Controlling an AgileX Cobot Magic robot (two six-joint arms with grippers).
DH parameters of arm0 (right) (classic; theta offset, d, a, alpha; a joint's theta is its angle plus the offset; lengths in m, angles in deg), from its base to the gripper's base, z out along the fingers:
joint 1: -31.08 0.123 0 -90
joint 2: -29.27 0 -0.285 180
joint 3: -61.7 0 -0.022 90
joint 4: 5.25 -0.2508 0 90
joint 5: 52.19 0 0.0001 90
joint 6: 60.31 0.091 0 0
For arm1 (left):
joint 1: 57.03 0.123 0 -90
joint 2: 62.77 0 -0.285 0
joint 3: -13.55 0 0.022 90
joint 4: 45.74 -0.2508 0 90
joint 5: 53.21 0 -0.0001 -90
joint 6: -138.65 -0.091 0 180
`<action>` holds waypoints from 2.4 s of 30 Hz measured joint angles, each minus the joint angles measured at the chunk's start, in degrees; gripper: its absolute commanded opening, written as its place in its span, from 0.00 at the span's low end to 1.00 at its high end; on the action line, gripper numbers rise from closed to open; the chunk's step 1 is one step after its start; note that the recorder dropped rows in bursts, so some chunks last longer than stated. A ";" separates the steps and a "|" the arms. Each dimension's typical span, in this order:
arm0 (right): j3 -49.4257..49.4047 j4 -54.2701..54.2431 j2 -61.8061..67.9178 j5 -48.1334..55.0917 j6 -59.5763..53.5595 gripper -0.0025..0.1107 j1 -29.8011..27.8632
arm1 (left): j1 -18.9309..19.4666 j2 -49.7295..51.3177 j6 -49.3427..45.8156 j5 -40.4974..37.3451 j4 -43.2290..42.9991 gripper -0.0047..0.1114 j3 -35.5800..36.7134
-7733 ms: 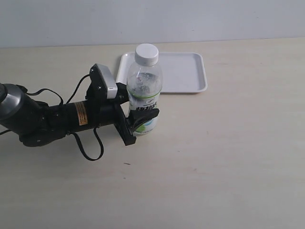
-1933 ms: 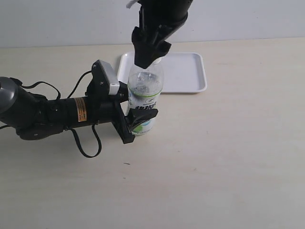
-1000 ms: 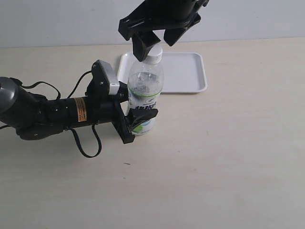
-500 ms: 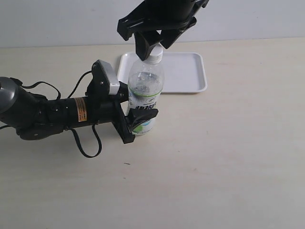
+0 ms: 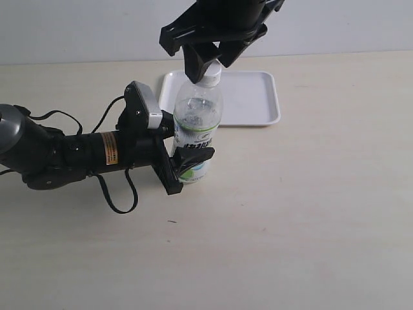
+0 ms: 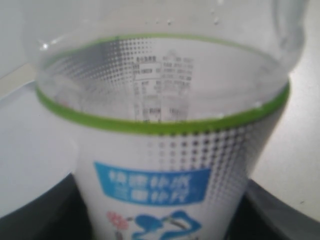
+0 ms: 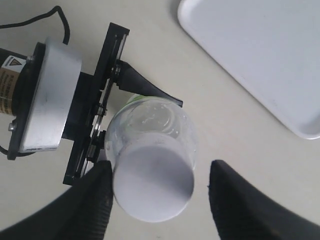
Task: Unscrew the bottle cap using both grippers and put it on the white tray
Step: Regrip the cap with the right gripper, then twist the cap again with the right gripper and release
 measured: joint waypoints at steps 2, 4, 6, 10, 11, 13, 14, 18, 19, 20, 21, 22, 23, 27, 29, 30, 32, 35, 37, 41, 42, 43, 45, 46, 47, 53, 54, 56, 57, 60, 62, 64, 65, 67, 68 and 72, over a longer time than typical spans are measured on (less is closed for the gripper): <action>0.00 0.00 0.00 -0.01 0.00 0.50 0.00 | 0.00 0.00 -0.11 0.00 0.00 0.04 0.00; 0.00 0.00 0.00 -0.01 0.00 0.49 0.00 | 0.00 0.00 -0.11 0.00 0.00 0.04 0.00; 0.00 0.00 0.00 0.11 0.00 0.44 0.00 | 0.00 0.00 -0.11 0.00 0.00 0.04 0.00; 0.00 -0.58 0.00 0.22 0.00 0.23 0.09 | 0.00 0.00 -0.11 0.00 0.00 0.04 0.00; 0.00 -0.58 0.00 0.22 0.00 0.17 0.09 | 0.00 0.00 -0.11 0.00 0.00 0.04 0.00; 0.00 -0.58 0.00 0.22 0.00 0.08 0.09 | 0.00 0.00 -0.11 0.00 0.00 0.04 0.00; 0.00 -0.58 0.00 0.22 0.00 0.03 0.09 | 0.00 0.00 -0.11 0.00 0.00 0.04 0.00; 0.00 -0.58 0.00 0.22 0.00 0.02 0.09 | 0.00 0.00 -0.11 0.00 0.00 0.04 0.00; 0.00 -0.58 0.00 0.22 0.00 0.02 0.09 | 0.00 0.00 -0.11 0.00 0.00 0.04 0.00; 0.00 -0.58 0.00 0.22 0.00 0.02 0.09 | 0.00 0.00 -0.11 0.00 0.00 0.04 0.00; 0.00 -0.58 0.00 0.22 -0.15 0.02 0.09 | 0.00 0.00 -0.11 0.00 0.00 0.04 0.00; 0.00 -0.58 0.00 0.22 -0.38 0.02 0.09 | 0.00 0.00 -0.11 0.00 0.00 0.04 0.00; 0.00 -0.58 0.00 0.22 -0.51 0.02 0.09 | 0.00 0.00 -0.11 0.00 0.00 0.04 0.00; 0.00 -0.58 0.00 0.22 -4.04 0.02 0.09 | 0.00 0.00 -0.11 0.11 0.00 0.04 0.00; 0.00 -0.70 0.00 0.22 -8.05 0.02 0.09 | 0.00 0.00 -0.11 0.24 0.00 0.04 0.00; 0.00 -0.79 0.00 0.22 -9.74 0.02 0.09 | 0.00 0.00 -0.11 0.24 0.00 0.04 0.00; 0.00 -0.79 0.00 0.22 -13.63 0.02 0.09 | 0.00 0.00 -0.11 0.24 0.00 0.04 0.00; 0.00 -0.79 0.00 0.22 -19.50 0.02 0.09 | 0.00 0.00 -0.11 0.24 0.00 0.04 0.00; 0.00 -0.79 0.00 0.22 -24.53 0.02 0.09 | 0.00 0.00 -0.11 0.24 0.00 0.04 0.00; 0.00 -0.79 0.00 0.22 -41.40 0.02 0.09 | 0.00 0.00 0.01 0.24 -0.10 0.04 0.00; 0.00 -0.79 0.00 0.22 -47.24 0.02 0.09 | 0.00 0.00 0.01 0.24 -0.11 0.04 0.00; 0.00 -0.79 0.00 0.22 -51.56 0.02 0.09 | 0.00 0.00 0.01 0.24 -0.22 0.04 0.00; 0.00 -0.79 0.00 0.22 -57.44 0.02 0.09 | 0.00 0.00 0.12 0.24 -0.22 0.04 0.00; 0.00 -0.79 0.00 0.22 -59.52 0.02 0.09 | 0.00 0.00 0.12 0.24 -0.22 0.04 0.00; 0.00 -0.79 0.00 0.22 -62.05 0.02 0.09 | 0.00 0.00 0.12 0.24 -0.22 0.04 0.00; 0.12 -0.59 0.00 0.22 -72.93 0.02 0.09 | 0.00 0.00 0.23 0.24 -0.22 0.04 0.00; 0.12 -0.59 0.00 0.22 -74.31 0.02 0.09 | 0.00 0.00 0.23 0.24 -0.22 0.04 0.00; 0.12 -0.48 0.00 0.22 -77.02 0.02 0.09 | 0.00 0.00 0.23 0.24 -0.22 0.04 0.00; 0.12 -0.48 0.00 0.22 -78.75 0.02 0.09 | 0.00 0.00 0.23 0.24 -0.22 0.04 0.00; 0.12 -0.38 -0.11 0.11 -85.01 0.02 0.09 | 0.00 0.00 0.30 0.24 -0.22 0.04 0.00; 0.12 -0.25 -0.11 -0.20 -87.71 0.02 0.09 | 0.00 0.00 0.68 0.24 -0.22 0.04 0.00; 0.12 -0.25 -0.36 -0.64 -89.21 0.02 0.09 | 0.00 0.00 0.88 0.24 -0.22 0.04 0.00; 0.12 -0.25 -0.36 -0.75 -89.63 0.02 0.09 | 0.00 0.00 0.97 0.24 -0.22 0.04 0.00; 0.12 -0.25 -0.58 -0.75 -90.21 0.02 0.09 | 0.00 0.00 1.32 0.46 -0.22 0.04 0.00; 0.12 -0.25 -0.72 -0.75 -90.37 0.02 0.09 | 0.00 0.00 1.44 0.46 -0.22 0.04 0.00; 0.00 -1.53 -1.90 -0.04 -90.63 0.02 0.09 | 0.00 0.10 2.21 0.46 -0.23 0.04 0.00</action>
